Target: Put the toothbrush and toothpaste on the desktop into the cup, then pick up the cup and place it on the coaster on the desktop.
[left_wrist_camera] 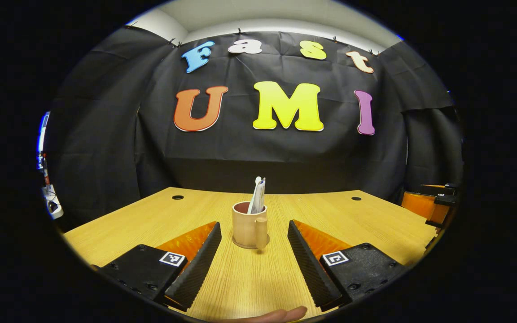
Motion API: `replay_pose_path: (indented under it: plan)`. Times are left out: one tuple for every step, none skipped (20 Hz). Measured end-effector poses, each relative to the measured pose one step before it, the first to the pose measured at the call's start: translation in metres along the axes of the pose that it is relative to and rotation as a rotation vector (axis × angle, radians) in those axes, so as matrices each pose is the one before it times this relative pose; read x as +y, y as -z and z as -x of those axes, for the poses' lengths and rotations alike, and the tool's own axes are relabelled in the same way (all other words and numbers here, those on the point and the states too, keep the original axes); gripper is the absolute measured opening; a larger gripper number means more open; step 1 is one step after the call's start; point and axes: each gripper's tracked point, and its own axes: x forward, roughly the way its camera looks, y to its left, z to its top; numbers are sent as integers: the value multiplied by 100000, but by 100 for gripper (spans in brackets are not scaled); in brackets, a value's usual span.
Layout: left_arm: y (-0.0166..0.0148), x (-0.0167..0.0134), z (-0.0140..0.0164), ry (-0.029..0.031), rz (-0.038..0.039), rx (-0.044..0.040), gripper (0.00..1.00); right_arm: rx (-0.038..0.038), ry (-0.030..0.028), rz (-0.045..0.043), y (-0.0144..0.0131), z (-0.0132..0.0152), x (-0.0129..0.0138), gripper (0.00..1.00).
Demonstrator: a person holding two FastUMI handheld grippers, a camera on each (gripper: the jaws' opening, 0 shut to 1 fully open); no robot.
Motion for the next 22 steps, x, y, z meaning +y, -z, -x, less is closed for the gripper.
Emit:
replay_pose_path:
  plan:
    - [-219,-119,11,-119,196,-393,95,-1384,998,1063,-303,80,-152,94]
    - [-221,-282,42,773,24,-433,95,-922,1052,956,-158,-44,-227,94]
    - [-328,-203,92,274,-576,-433,95,-310,-667,572,11,53,196,94]
    - [-258,39,59,-272,-844,-585,95,905,-90,141,271,-68,441,94]
    - [-409,138,82,-242,-635,-679,95,1022,-311,-298,285,42,281,94]
    - [-192,133,49,-204,-28,-215,95,902,-548,-152,107,104,304,94]
    - [-206,87,133,311,402,-324,95,475,-49,223,16,100,104,94]
    - [-121,82,79,96,243,-179,95,-400,-80,352,-70,34,129,94]
    - [-97,298,96,-335,29,133,95,-1035,667,478,-296,122,-4,94]
    - [11,128,6,-61,-337,435,95,-1209,695,340,-266,164,-15,94]
    - [69,56,-23,-246,-661,277,95,-959,304,106,-279,182,59,94]
    - [-256,170,168,-225,-618,-544,95,-585,150,-286,-166,150,-161,94]
    - [-237,117,94,-148,-508,-670,95,-248,-190,-392,-121,192,-82,94]
    - [-41,105,28,23,-363,-268,95,518,112,-8,109,-10,-139,94]
    - [-57,-81,-2,171,-130,-57,95,308,448,84,94,-24,-127,94]
    - [-45,-121,66,467,-135,-20,95,105,425,160,70,-184,130,94]
    - [-100,-207,53,312,-167,-382,95,201,243,-51,-9,-70,30,94]
    - [-54,-102,-64,136,-321,-97,95,80,63,-41,181,-110,32,94]
    - [-16,-4,-28,63,-285,125,95,-23,347,93,-63,-43,-92,94]
    - [-18,32,33,78,-111,-71,95,129,683,335,91,-19,-53,94]
    - [31,-30,-45,73,-20,49,95,-207,416,181,-48,-33,27,94]
    - [181,63,60,-84,-18,382,95,-44,73,-94,2,-10,19,94]
